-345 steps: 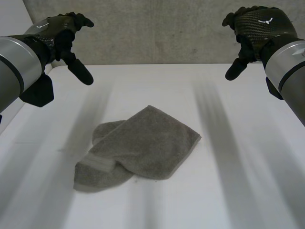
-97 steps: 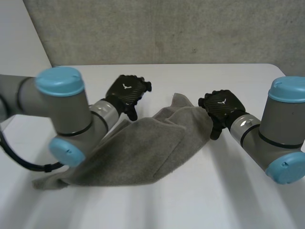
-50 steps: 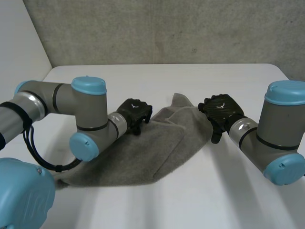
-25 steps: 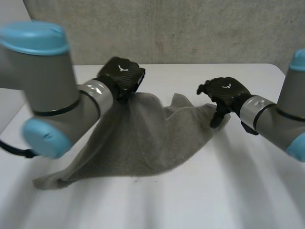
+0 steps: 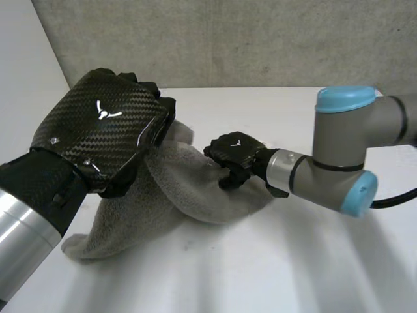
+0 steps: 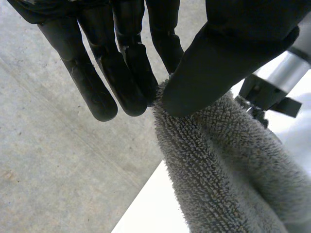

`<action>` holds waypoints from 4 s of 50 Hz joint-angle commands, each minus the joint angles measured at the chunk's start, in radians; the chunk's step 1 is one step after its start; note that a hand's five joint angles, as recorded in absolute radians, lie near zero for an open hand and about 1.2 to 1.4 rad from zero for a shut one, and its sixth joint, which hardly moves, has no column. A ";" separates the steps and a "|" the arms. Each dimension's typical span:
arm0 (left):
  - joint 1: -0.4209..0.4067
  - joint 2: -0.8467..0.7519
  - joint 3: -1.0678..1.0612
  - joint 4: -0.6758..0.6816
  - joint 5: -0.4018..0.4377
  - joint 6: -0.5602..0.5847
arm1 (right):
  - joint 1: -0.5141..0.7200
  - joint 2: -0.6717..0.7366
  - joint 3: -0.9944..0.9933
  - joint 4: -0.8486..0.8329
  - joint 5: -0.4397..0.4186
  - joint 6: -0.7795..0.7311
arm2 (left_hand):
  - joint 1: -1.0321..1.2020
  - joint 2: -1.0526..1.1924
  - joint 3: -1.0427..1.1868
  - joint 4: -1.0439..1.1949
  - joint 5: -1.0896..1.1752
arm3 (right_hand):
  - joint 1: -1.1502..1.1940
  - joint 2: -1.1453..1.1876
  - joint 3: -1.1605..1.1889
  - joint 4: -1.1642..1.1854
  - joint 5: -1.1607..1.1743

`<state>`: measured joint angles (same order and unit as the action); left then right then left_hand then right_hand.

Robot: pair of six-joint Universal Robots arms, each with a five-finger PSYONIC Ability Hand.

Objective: Fold the laundry

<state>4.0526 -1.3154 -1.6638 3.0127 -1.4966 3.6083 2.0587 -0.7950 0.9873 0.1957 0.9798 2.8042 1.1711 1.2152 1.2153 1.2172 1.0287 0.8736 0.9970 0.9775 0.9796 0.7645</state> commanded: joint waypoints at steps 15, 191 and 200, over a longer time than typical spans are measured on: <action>0.143 -0.576 0.724 0.511 -0.128 0.087 | 0.009 -0.368 -0.084 -0.683 0.528 -0.114 | 0.225 0.181 0.181 0.179 0.193 | 0.523 0.399 0.419 0.417 0.457; 0.201 -0.397 -0.188 0.531 -0.169 -0.189 | -0.287 -0.124 0.513 -0.305 0.295 -0.163 | 0.225 0.181 0.181 0.179 0.193 | -0.061 -0.184 -0.164 -0.167 -0.126; 0.201 -0.397 -0.188 0.531 -0.169 -0.189 | -0.287 -0.113 0.488 -0.309 0.295 -0.147 | 0.225 0.181 0.181 0.179 0.193 | 0.124 0.001 0.020 0.018 0.059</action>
<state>4.2537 -1.7120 -1.8516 3.5435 -1.6659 3.4192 1.7718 -0.9101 1.4868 -0.1109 1.2757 2.6460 1.1811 1.2176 1.2171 1.2176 1.0340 0.6760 0.8227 0.8204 0.8216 0.5189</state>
